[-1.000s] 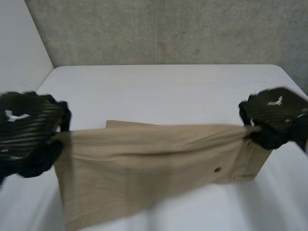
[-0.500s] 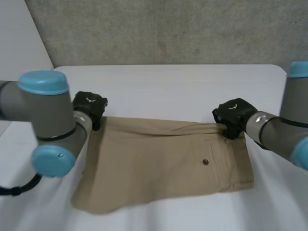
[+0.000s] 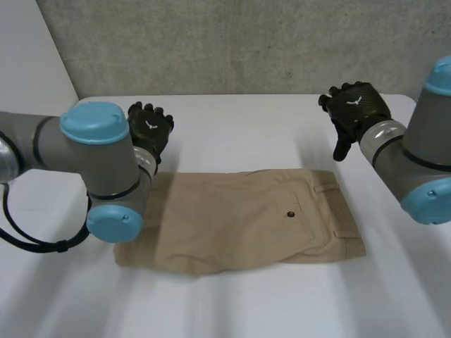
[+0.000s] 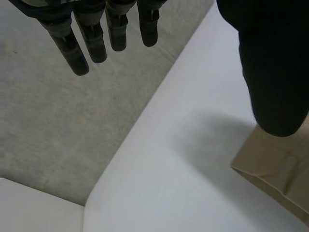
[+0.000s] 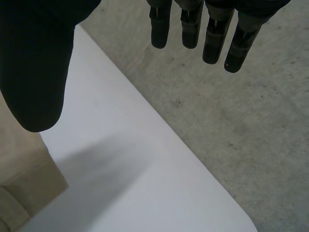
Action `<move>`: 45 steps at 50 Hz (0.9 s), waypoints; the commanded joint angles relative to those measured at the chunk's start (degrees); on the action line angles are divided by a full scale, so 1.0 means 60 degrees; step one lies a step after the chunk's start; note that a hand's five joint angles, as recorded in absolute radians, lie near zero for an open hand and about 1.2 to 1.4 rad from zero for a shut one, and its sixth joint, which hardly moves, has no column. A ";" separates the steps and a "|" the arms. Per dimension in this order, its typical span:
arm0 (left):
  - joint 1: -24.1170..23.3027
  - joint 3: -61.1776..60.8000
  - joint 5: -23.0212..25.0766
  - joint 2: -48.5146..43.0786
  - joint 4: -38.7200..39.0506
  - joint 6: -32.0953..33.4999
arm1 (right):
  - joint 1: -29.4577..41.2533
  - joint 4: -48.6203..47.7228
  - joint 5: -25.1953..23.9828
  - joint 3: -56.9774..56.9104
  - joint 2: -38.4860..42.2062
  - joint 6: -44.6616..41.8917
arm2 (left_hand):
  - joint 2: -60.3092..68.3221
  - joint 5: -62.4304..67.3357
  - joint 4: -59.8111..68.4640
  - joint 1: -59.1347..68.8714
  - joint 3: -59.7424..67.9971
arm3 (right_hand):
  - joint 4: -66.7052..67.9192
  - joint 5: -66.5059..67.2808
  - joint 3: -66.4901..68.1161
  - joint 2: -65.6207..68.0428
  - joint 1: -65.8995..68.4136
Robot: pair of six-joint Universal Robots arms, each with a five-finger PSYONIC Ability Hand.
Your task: Fold the shorts.
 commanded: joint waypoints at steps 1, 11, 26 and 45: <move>0.0013 -0.1345 -0.0109 0.1740 -0.0077 -0.0291 | -0.0080 0.1020 -0.0237 0.2126 -0.1616 0.0579 | -0.0247 -0.0446 -0.0277 -0.0167 -0.0372 | -0.0555 -0.0608 -0.0371 -0.0414 -0.0273; -0.0001 -0.3704 -0.0021 0.3967 -0.0121 -0.2151 | -0.0811 -0.0176 -0.1204 0.5862 -0.3142 0.0653 | -0.0247 -0.0446 -0.0277 -0.0167 -0.0372 | 0.3887 0.3834 0.4071 0.4028 0.4169; -0.0060 -0.5683 0.0052 0.4672 -0.0121 -0.3075 | -0.1530 -0.1878 -0.1733 0.7346 -0.2338 0.0624 | -0.0247 -0.0446 -0.0277 -0.0167 -0.0372 | 0.4614 0.4561 0.4798 0.4755 0.4896; -0.0031 -0.5815 0.0037 0.5052 -0.0135 -0.3441 | -0.3259 -0.1893 -0.1704 0.7039 -0.2205 0.0433 | -0.0247 -0.0446 -0.0277 -0.0167 -0.0372 | 1.1112 1.1059 1.1295 1.1253 1.1394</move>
